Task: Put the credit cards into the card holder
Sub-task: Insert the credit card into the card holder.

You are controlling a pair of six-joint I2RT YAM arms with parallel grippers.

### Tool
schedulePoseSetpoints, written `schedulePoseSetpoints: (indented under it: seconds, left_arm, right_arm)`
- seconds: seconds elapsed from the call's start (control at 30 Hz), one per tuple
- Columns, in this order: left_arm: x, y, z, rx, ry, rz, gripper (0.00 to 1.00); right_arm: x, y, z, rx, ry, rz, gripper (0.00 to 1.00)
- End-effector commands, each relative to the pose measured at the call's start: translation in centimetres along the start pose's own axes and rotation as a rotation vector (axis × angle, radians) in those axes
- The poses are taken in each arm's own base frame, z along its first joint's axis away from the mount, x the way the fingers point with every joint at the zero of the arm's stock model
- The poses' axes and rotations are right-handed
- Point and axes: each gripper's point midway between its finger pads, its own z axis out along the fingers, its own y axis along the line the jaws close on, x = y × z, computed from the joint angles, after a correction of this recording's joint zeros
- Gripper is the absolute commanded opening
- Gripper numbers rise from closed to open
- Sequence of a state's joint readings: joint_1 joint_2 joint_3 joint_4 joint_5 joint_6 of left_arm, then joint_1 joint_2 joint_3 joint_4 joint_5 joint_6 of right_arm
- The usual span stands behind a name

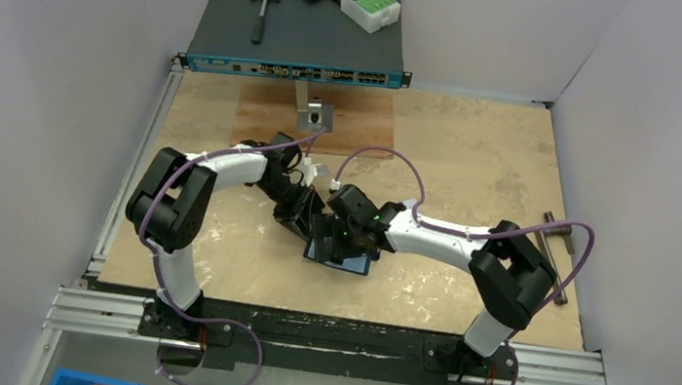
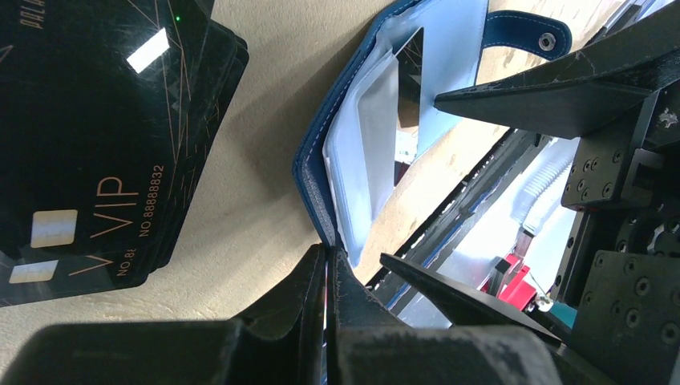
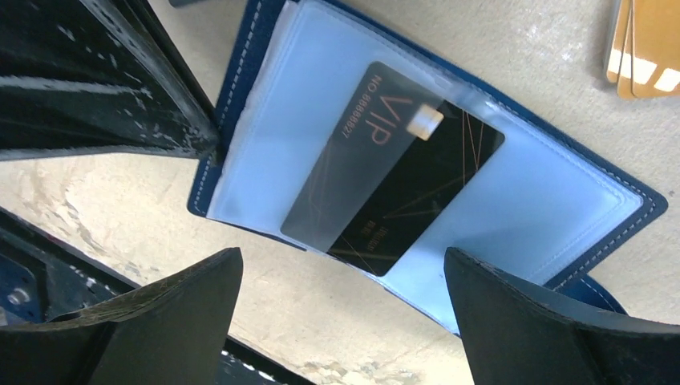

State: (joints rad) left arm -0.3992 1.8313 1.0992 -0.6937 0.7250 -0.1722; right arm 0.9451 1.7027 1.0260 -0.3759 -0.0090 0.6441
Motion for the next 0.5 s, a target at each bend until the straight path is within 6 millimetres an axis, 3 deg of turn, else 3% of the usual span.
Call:
schedulePoseSetpoints:
  seconds: [0.0, 0.47]
  left_arm:
    - [-1.0, -0.5, -1.1, 0.004, -0.059, 0.051, 0.0]
    - [-0.9, 0.1, -0.7, -0.019, -0.045, 0.038, 0.0]
  right_arm:
    - [-0.1, -0.4, -1.1, 0.04, 0.011, -0.042, 0.98]
    - [-2.5, 2.3, -0.8, -0.084, -0.104, 0.005, 0.9]
